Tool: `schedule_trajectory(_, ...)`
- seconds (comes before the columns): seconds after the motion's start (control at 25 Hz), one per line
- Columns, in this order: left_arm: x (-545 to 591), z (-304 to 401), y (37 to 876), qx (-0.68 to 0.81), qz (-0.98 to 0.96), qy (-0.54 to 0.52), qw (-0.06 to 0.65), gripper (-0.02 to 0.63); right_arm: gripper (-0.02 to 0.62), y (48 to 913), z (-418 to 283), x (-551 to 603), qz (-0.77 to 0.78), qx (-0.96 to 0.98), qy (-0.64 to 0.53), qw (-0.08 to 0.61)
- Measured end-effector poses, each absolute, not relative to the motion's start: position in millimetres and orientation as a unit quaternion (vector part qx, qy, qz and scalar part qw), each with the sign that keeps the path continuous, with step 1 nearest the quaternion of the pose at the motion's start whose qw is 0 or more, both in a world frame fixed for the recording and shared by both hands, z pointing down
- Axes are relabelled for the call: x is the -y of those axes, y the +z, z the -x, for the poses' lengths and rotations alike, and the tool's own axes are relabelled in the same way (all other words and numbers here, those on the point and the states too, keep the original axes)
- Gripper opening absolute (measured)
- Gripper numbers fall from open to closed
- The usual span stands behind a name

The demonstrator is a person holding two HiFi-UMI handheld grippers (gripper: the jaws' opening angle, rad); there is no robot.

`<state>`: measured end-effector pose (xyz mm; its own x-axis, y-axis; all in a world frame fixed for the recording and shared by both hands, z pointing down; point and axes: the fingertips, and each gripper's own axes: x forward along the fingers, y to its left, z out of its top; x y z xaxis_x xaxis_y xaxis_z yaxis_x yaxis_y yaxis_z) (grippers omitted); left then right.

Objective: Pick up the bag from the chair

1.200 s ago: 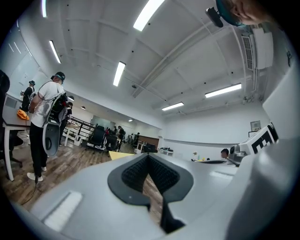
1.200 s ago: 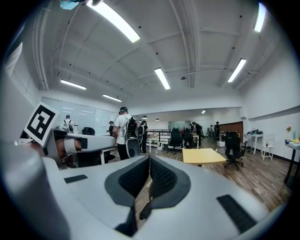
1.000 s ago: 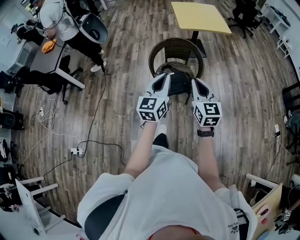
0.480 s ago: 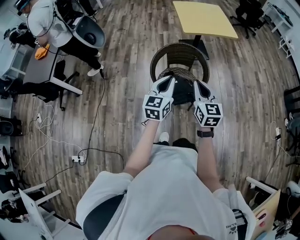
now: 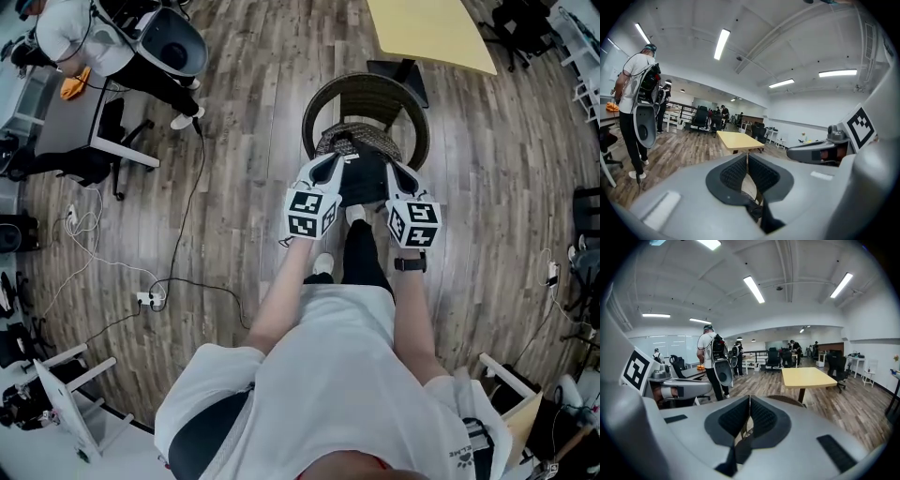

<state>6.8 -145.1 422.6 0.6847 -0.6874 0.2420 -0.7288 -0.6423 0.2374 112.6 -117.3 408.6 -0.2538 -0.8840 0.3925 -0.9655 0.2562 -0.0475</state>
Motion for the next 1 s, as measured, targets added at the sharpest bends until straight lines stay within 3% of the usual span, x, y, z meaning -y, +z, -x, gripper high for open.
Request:
schedule_trajectory(0.48, 176, -16, 541, 0.408, -0.872, 0.129, 0.239, 0.021, 0.012, 534, -130, 149, -0.538, 0.774, 0.227, 0.245)
schedule_trajectory(1.0, 171, -20, 637, 0.390, -0.845, 0.200, 0.307, 0.097, 0.012, 633, -145, 157, -0.503, 0.764, 0.293, 0.278)
